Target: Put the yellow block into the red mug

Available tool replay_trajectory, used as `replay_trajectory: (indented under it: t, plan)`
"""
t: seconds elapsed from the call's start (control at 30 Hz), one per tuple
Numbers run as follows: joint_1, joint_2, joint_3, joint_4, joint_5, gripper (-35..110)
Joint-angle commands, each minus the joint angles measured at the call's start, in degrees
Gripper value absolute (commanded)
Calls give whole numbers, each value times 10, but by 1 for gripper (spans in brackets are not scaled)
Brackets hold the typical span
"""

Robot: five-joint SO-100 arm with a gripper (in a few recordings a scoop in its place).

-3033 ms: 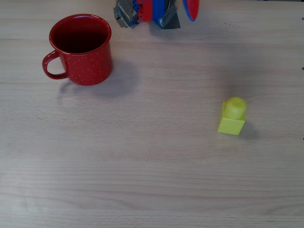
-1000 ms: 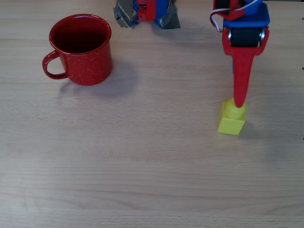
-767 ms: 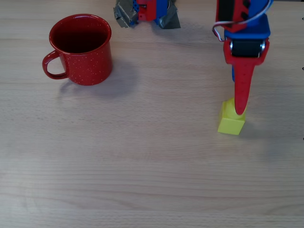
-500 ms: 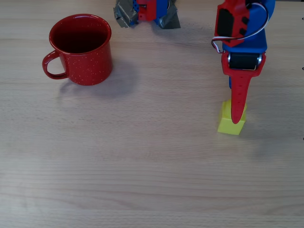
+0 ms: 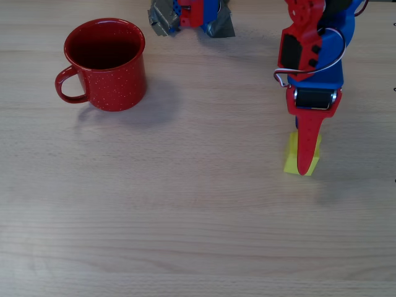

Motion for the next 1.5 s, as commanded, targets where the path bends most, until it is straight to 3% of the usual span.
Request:
replay_trajectory:
  t: [0.0,0.47,0.63,0.9,1.47]
  plan:
    - [-4,23,-35,-4,0,40]
    - [-2,0,-50,-27,-12,20]
    - [-3,-2,-52,-28,-12,4]
    - [14,33,-40,-11,-35,0]
    - [99,291,85,-17,-293,0]
